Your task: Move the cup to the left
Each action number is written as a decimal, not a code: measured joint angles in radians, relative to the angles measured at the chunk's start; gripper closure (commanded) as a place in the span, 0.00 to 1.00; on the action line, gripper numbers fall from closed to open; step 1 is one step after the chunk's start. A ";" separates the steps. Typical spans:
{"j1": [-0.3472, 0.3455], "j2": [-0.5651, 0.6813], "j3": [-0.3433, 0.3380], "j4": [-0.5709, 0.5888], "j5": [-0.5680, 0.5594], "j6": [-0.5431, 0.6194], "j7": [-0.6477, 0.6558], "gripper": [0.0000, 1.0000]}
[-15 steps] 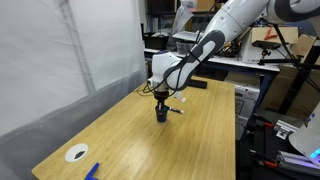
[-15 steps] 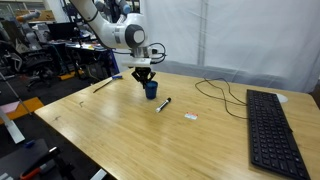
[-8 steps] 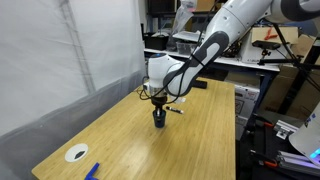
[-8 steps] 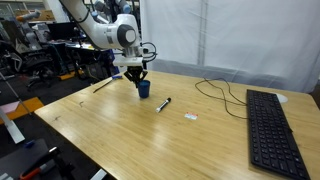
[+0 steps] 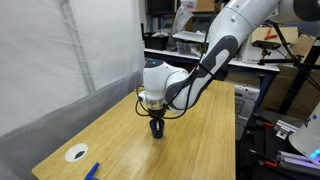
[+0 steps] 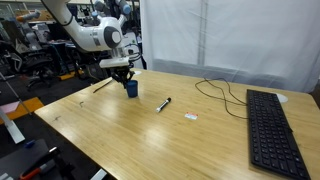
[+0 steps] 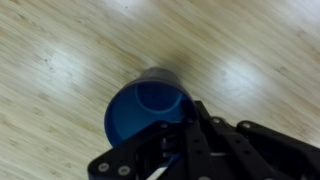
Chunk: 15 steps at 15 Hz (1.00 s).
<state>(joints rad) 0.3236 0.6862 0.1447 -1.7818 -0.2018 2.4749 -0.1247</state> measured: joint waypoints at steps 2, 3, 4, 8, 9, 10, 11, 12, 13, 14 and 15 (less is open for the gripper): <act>0.007 -0.001 0.002 -0.002 -0.002 0.001 0.000 0.99; 0.009 -0.001 0.005 -0.004 -0.002 0.001 0.000 0.99; 0.011 -0.002 0.010 -0.005 -0.002 0.002 0.000 0.99; 0.013 -0.004 0.030 -0.011 -0.003 0.003 -0.001 0.63; 0.014 -0.001 0.035 -0.017 -0.003 0.003 -0.001 0.56; 0.014 0.004 0.038 -0.024 -0.003 0.004 -0.001 0.48; 0.014 0.006 0.040 -0.033 -0.003 0.006 -0.001 0.42; 0.014 0.007 0.041 -0.040 -0.002 0.008 -0.001 0.34; 0.013 0.007 0.041 -0.043 -0.002 0.011 -0.002 0.28; 0.011 0.007 0.041 -0.045 -0.002 0.013 -0.002 0.20; 0.009 0.006 0.041 -0.045 -0.002 0.017 -0.003 0.14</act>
<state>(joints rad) 0.3323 0.6925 0.1857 -1.8264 -0.2042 2.4916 -0.1275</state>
